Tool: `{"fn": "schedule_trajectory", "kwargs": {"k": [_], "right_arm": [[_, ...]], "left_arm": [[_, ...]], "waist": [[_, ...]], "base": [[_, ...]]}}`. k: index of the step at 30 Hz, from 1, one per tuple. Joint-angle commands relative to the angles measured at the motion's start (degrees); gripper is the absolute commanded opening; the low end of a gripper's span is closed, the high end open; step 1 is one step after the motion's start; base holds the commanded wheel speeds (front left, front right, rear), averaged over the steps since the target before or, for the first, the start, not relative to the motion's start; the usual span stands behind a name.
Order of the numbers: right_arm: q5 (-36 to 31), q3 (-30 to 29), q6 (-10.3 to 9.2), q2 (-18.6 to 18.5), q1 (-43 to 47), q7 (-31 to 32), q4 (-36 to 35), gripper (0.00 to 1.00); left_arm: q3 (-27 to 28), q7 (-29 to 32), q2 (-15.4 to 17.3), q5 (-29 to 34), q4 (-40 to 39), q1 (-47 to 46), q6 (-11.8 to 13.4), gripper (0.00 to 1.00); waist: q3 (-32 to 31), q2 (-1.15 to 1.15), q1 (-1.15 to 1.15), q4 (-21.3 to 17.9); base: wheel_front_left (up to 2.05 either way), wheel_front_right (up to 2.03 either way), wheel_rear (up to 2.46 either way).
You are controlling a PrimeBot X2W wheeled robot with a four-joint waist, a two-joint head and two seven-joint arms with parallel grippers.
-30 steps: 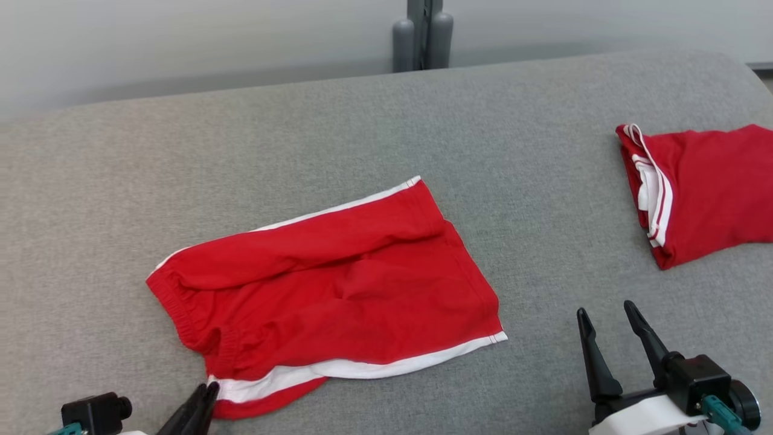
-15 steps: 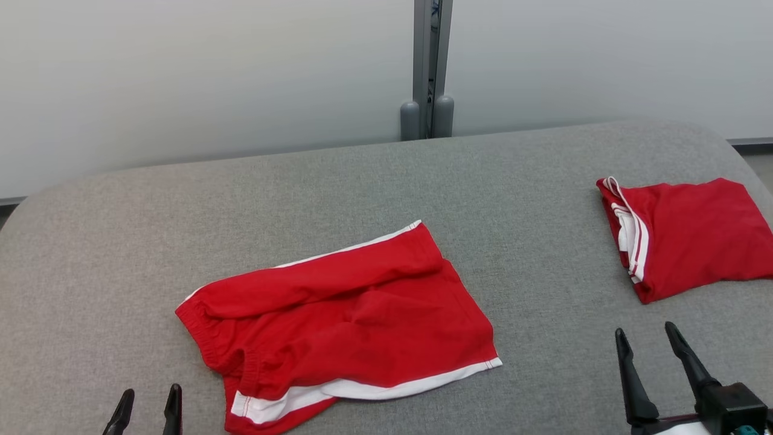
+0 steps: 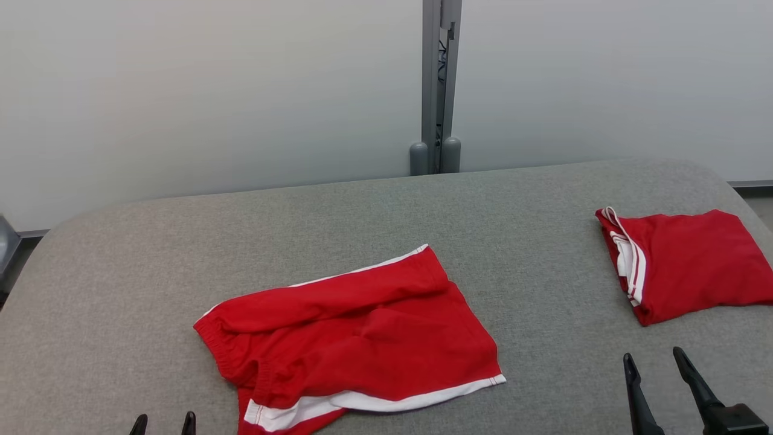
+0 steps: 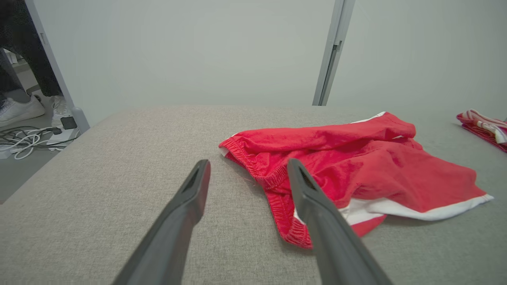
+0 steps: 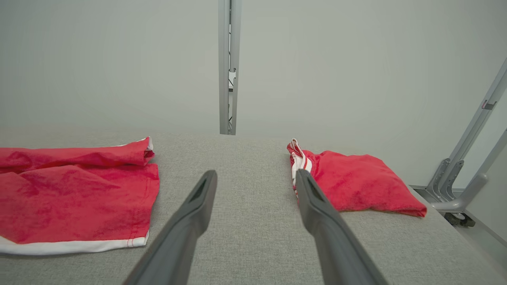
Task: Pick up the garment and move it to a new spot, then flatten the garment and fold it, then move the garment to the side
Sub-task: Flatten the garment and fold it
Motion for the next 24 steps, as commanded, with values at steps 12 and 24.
{"fn": "schedule_trajectory", "kwargs": {"k": [12, 24], "right_arm": [[0.67, 2.83, 0.01, 0.3, -0.99, -0.28, 0.96, 1.0], [7.73, 15.14, 0.0, -4.8, -6.72, 6.31, 3.33, 1.0]], "left_arm": [[5.17, -0.23, -3.52, 4.19, 2.4, -2.82, -4.99, 1.0], [1.78, 11.16, -1.28, 2.67, -1.03, -4.34, -7.87, 1.0]], "waist": [[0.34, 0.0, 0.0, 0.9], [3.44, 0.0, 0.0, -0.07]], "base": [[0.0, 0.0, 0.0], [0.0, 0.0, 0.0]]}}
